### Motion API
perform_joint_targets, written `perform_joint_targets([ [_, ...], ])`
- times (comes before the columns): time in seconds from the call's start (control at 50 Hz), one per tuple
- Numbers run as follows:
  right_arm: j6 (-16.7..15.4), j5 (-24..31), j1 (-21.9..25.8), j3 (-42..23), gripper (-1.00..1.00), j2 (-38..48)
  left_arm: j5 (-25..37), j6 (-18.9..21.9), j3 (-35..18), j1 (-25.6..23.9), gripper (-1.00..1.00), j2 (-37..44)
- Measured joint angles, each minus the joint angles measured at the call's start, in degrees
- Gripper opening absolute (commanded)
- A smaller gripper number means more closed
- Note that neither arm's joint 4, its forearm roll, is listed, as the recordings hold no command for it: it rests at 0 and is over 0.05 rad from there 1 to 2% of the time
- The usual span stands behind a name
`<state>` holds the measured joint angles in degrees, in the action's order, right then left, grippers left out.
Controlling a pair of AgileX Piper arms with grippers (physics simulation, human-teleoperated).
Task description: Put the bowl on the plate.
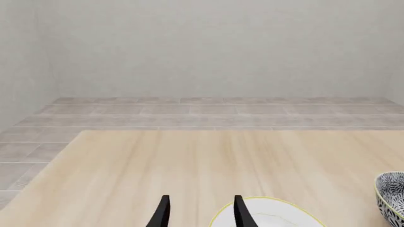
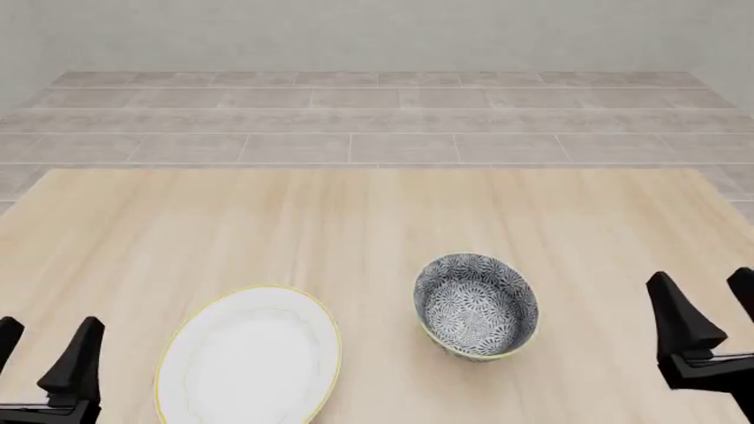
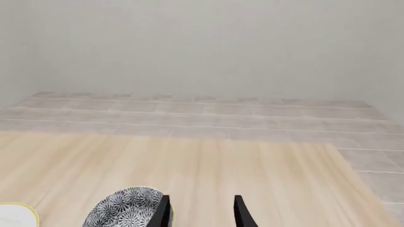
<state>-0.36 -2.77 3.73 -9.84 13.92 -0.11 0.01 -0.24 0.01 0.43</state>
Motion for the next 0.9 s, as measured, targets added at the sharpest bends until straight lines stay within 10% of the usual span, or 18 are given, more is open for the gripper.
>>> perform_joint_targets([
  [0.52,-3.9,4.9,0.3,-16.5,1.0,22.2,0.0,0.0,0.0,0.0,1.0,0.0],
  [0.9,3.7,11.8,7.9,-27.6,1.0,36.2,0.0,0.0,0.0,0.0,1.0,0.0],
])
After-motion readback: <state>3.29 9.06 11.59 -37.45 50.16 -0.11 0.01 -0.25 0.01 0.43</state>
